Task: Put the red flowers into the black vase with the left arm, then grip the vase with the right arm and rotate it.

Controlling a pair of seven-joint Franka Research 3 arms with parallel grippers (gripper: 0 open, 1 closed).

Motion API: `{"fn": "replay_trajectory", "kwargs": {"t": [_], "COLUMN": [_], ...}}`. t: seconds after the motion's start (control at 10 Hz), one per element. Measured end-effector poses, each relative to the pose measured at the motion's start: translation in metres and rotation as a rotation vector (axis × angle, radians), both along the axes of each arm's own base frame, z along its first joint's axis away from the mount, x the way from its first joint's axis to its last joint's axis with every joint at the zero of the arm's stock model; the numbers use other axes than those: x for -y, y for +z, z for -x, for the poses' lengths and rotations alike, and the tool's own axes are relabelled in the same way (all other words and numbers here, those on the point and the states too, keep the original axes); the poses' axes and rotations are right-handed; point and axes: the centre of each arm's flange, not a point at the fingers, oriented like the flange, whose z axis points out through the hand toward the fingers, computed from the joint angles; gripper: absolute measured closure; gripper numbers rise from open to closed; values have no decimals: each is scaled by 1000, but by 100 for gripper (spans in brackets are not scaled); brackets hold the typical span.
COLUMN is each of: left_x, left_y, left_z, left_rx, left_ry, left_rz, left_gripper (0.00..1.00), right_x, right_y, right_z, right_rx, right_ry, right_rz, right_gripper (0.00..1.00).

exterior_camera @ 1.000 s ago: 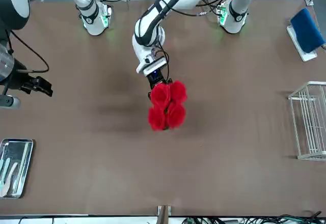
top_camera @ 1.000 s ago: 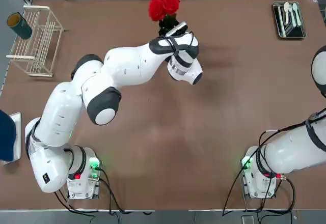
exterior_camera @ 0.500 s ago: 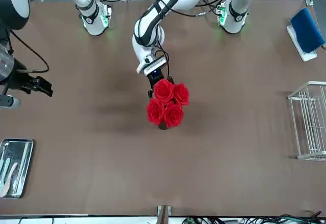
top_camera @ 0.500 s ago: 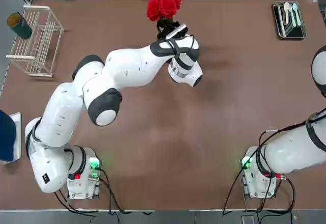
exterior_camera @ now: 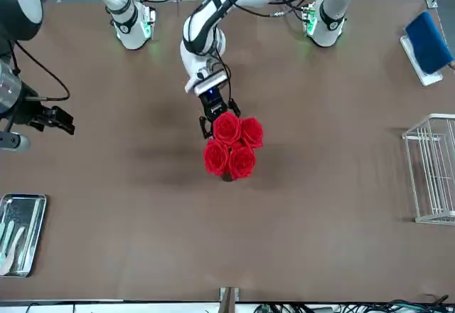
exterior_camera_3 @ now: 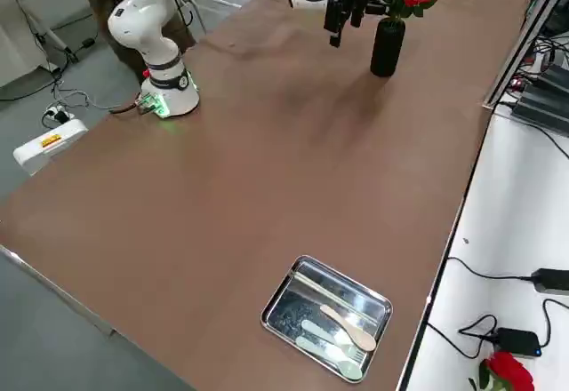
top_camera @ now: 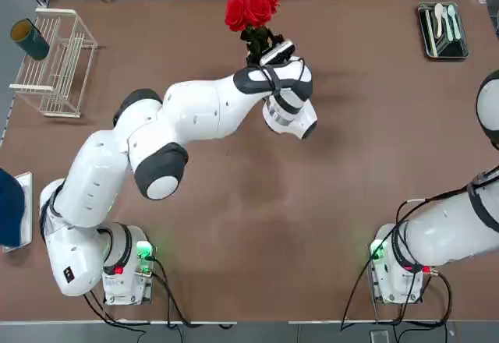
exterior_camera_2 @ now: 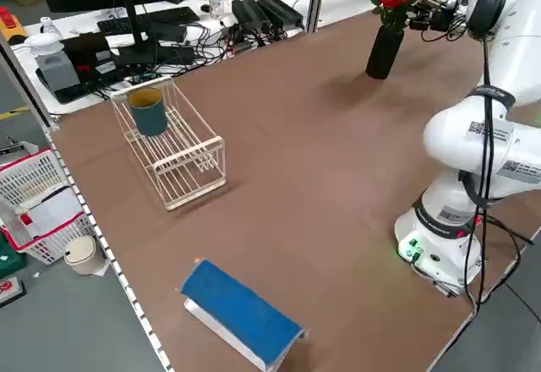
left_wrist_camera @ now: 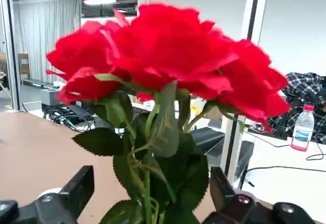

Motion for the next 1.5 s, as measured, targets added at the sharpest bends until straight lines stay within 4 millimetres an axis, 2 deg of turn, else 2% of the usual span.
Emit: {"fn": "replay_trajectory", "kwargs": {"t": [0.2,0.4,0.5,0.6,0.8,0.9,1.2,1.3,1.5], "left_x": [15,27,29,27,11,-5,-78,-105,-153], "left_y": [17,54,79,112,194,226,298,313,318], "left_z": [37,64,73,81,85,75,1,-27,-78], "left_rx": [-37,-97,-148,-209,-295,-326,-463,-487,-531], "left_ry": [11,8,17,33,48,70,141,166,228], "left_rz": [-13,11,32,63,126,159,249,274,312], "left_gripper": [0,0,0,0,0,0,0,0,0], "right_x": [-3,-9,-10,-10,-28,-48,-137,-166,-221], "right_y": [-1,-1,-2,-2,-9,-23,-84,-98,-120], "right_z": [1,3,3,3,3,0,-12,-13,-13], "right_rx": [-10,-19,-21,-22,-44,-75,-152,-154,-119], "right_ry": [4,10,11,11,17,34,124,158,211], "right_rz": [-1,-6,-7,-10,-121,-175,-282,-302,-338], "right_gripper": [0,0,0,0,0,0,0,0,0]}}
